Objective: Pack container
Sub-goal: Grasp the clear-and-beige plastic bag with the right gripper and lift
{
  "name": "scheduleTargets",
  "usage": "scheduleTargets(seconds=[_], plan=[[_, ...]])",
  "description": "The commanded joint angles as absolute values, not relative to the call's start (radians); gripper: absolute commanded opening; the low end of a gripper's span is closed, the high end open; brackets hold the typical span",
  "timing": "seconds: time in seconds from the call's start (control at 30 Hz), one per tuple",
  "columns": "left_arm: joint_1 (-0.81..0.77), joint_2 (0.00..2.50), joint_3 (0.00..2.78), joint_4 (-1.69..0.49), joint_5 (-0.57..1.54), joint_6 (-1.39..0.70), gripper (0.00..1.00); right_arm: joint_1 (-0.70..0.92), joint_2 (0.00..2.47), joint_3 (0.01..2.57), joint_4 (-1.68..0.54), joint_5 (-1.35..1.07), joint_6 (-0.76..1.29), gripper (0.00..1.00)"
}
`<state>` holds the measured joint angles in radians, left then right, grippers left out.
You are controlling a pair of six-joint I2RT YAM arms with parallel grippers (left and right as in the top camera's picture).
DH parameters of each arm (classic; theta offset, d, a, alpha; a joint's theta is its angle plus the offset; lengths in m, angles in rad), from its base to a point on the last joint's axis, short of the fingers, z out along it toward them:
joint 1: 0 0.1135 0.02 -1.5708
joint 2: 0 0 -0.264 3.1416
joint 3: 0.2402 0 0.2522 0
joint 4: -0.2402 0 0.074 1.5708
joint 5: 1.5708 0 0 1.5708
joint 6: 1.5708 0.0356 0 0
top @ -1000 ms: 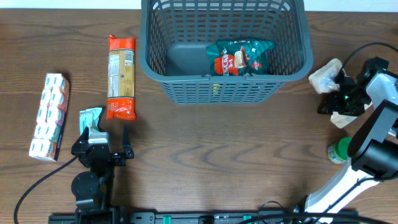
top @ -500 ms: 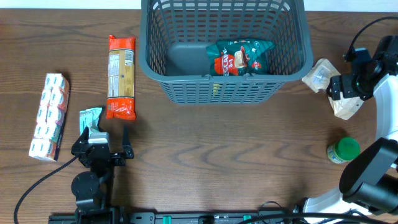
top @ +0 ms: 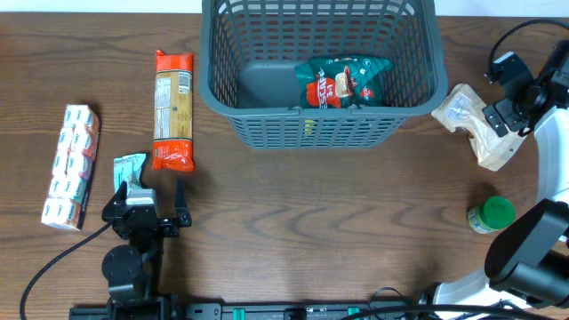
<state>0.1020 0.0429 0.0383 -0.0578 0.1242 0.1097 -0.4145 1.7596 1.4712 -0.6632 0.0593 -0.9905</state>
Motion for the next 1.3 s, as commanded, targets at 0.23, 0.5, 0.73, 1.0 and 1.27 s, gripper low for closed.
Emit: scheduleTargets(seconds=[0.23, 0.5, 0.73, 1.0, 1.27], plan=[[0.105, 0.038, 0.011, -0.073, 0.127, 0.123, 0.98, -0.412, 1.910, 1.478, -0.699, 0.014, -1.040, 0.99], [0.105, 0.038, 0.011, -0.072, 0.127, 0.123, 0.99, -0.419, 2.063, 1.478, -0.668, 0.002, -1.000, 0.99], [0.105, 0.038, 0.011, -0.073, 0.127, 0.123, 0.99, -0.426, 2.168, 1.478, -0.662, -0.148, -0.907, 0.99], [0.105, 0.038, 0.011, -0.072, 0.127, 0.123, 0.98, -0.424, 2.186, 1.478, -0.681, -0.178, -0.771, 0.88], [0.105, 0.038, 0.011, -0.073, 0.127, 0.123, 0.99, -0.424, 2.186, 1.478, -0.707, -0.193, -0.699, 0.01]])
